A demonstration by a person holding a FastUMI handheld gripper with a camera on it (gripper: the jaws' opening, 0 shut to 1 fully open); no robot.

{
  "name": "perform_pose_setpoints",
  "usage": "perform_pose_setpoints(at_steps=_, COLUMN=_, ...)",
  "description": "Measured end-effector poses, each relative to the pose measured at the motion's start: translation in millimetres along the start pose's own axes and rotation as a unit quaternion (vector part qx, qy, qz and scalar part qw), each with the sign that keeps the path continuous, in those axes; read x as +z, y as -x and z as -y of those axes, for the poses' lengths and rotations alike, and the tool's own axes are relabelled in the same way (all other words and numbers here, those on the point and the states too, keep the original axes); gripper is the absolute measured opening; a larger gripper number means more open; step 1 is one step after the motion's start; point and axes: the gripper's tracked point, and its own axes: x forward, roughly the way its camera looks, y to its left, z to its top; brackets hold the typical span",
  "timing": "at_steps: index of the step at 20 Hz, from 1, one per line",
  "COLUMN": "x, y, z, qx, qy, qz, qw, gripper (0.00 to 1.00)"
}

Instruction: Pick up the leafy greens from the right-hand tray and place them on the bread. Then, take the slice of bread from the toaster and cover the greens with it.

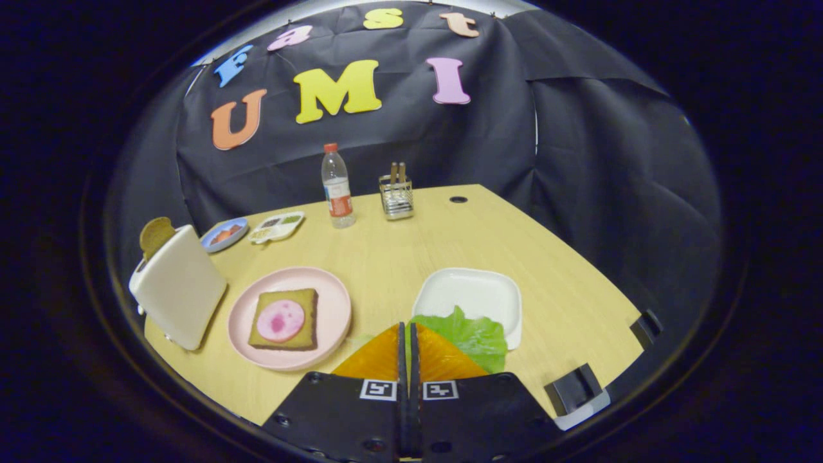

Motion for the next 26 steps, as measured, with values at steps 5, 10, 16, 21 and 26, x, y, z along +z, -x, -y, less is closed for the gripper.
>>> perform_pose_setpoints(at_steps=5, x=-4, y=-7, z=-8, qx=-0.015, qy=0.037, qz=-0.011, qw=0.999, gripper=0.00)
perform_pose_setpoints(at_steps=10, x=-51, y=-26, z=26, qx=-0.070, qy=0.012, qz=-0.060, qw=0.996, gripper=0.31)
perform_pose_setpoints(at_steps=16, x=-76, y=-48, z=34, qx=-0.093, qy=-0.038, qz=-0.065, qw=0.993, gripper=0.90)
perform_pose_setpoints(at_steps=21, x=-80, y=-51, z=29, qx=-0.065, qy=-0.077, qz=-0.076, qw=0.992, gripper=0.15)
perform_pose_setpoints(at_steps=26, x=-68, y=-24, z=21, qx=-0.036, qy=-0.071, qz=-0.057, qw=0.995, gripper=0.00)
